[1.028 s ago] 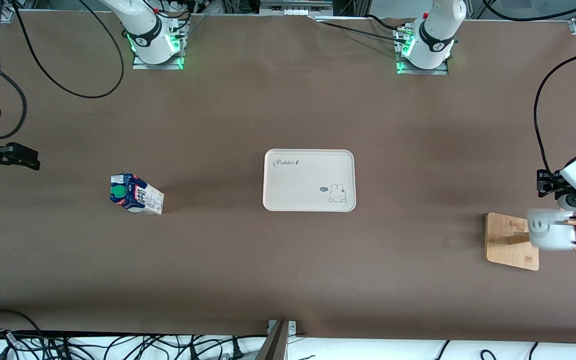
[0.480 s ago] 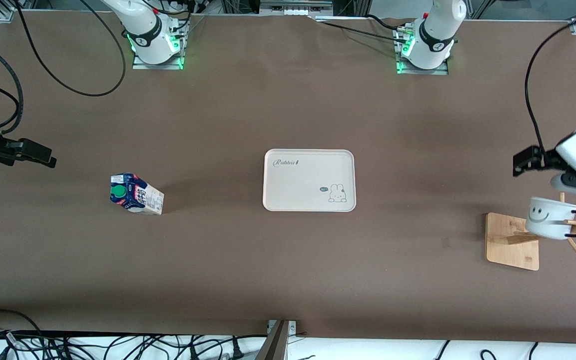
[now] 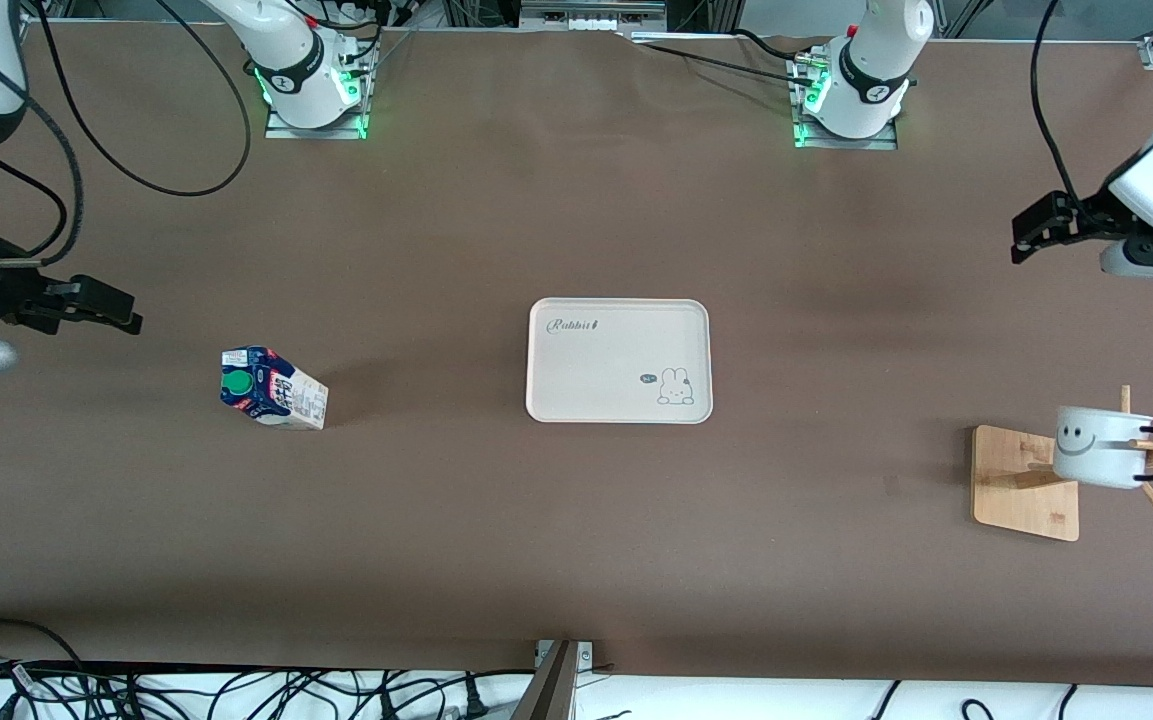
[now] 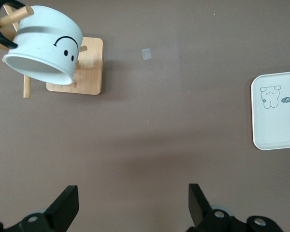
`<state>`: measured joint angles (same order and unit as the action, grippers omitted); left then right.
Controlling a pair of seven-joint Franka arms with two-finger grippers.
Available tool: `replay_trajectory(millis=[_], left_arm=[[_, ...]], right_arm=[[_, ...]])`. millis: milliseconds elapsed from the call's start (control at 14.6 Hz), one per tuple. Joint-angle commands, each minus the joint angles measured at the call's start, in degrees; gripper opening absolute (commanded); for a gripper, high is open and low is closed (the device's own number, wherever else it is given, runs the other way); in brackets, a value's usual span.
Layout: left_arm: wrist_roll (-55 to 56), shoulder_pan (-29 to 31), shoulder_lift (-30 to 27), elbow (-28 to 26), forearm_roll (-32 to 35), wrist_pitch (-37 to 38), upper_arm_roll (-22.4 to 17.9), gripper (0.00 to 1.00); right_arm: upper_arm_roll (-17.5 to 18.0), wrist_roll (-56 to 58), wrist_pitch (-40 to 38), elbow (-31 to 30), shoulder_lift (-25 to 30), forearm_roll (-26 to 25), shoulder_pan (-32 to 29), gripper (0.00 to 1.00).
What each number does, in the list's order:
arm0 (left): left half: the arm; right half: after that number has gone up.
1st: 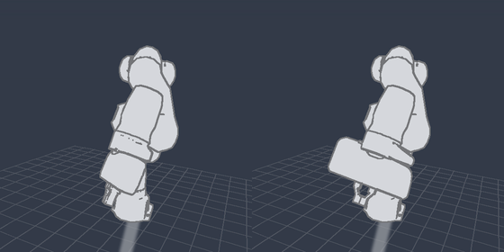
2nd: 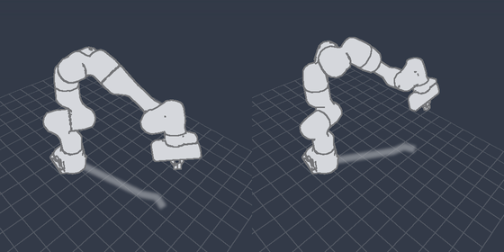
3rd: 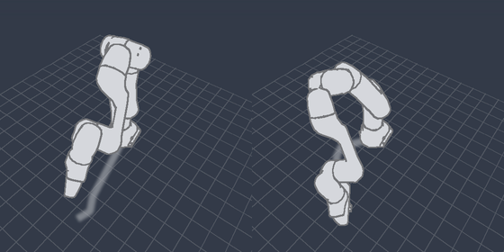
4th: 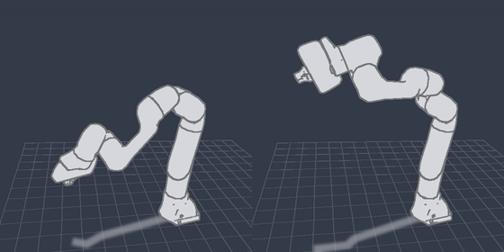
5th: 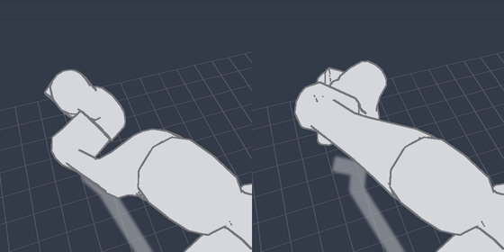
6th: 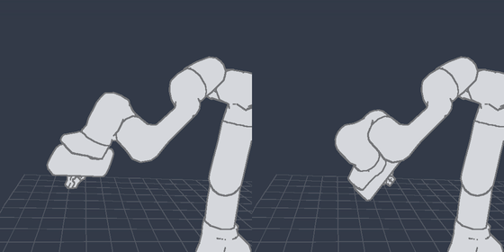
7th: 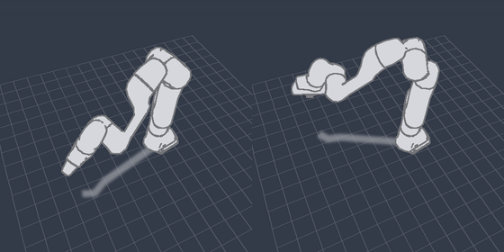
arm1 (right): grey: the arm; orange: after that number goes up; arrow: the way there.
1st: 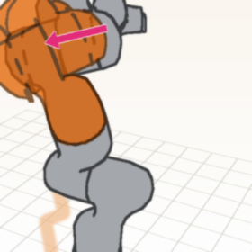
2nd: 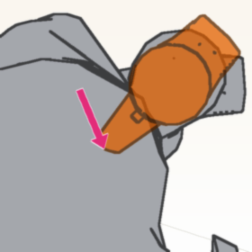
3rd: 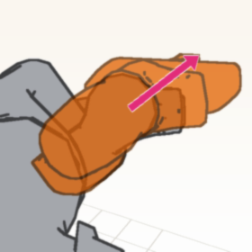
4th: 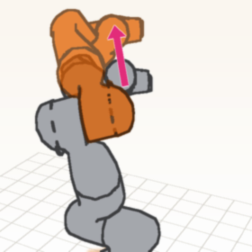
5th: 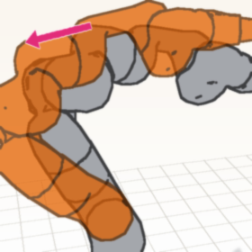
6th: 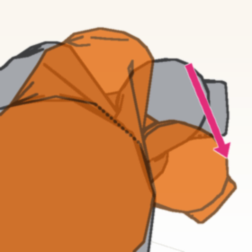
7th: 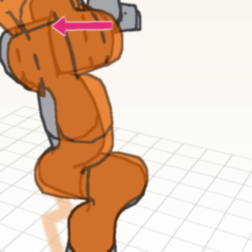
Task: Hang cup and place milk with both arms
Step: 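Open the left gripper and raise it away from the mug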
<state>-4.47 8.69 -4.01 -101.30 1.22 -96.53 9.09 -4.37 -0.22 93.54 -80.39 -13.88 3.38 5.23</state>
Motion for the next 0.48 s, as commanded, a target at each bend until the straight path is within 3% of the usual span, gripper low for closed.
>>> replay_trajectory(millis=[0,137,411], left_arm=[[1.21,-0.08,-1.18,-1.35,-2.1,0.11,-0.22,1.0],[1.3,-0.07,-1.09,-1.35,-2.1,0.11,-0.22,1.0],[2.97,0.01,-1.0,-1.35,-2.1,0.03,-0.22,1.0]], right_arm=[[0.33,-0.66,0.25,-1.0,1.14,-1.96,0.48,1.0],[3.29,-0.48,-0.11,-1.17,1.31,-7.4,0.75,1.0],[4.46,-0.04,-0.11,-1.35,1.49,-9.61,0.83,1.0]])
